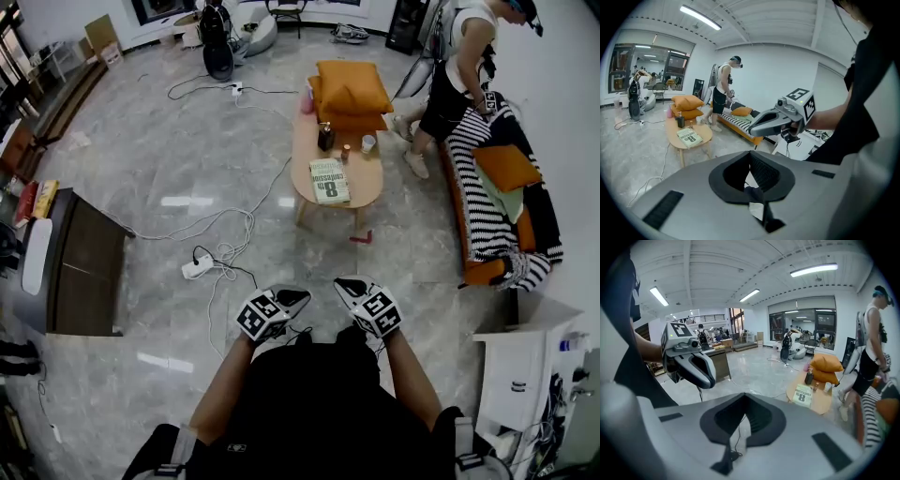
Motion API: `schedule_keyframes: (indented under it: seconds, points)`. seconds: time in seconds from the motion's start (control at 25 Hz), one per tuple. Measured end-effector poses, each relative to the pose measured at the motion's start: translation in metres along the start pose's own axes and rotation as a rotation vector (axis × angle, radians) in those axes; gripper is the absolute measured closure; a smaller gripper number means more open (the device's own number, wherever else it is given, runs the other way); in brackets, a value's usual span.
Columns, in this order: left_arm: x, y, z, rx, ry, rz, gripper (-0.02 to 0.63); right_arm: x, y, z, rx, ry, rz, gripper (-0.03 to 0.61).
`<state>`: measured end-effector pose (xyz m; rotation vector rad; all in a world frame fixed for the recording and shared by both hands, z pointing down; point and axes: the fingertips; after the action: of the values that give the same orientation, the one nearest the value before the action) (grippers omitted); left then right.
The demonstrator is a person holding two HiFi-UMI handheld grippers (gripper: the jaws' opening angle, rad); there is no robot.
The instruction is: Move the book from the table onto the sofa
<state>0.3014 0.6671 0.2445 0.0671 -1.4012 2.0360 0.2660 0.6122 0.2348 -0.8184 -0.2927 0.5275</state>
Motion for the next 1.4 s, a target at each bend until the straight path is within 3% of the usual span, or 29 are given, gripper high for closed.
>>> schedule_keyframes:
  seconds: [0.76,1.12,1.4]
  points:
    - [-0.008,-0.001,0.01,0.018,-0.014,0.005,0.603,-0.004,-0.01,-0.011,-0.012,-0.019,0.029,0.571]
    - [-0.012,-0.018,0.013,0.041,-0.024,-0.043,0.603,-0.008,-0.032,-0.017,-0.006,-0.055,0.119,0.571]
    - [-0.017,-0.009,0.039,0.078,-0.06,-0.039,0.603,-0.025,-0.045,-0.028,0.014,-0.08,0.12,0.571]
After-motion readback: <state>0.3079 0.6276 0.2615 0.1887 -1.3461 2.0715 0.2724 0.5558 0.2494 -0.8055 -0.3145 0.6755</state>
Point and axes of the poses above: the fingertips, and each gripper's own axes: z forward along the fingers, x to its left, y out of its top, and after that the axes turned 3 degrees about -z, right-handed
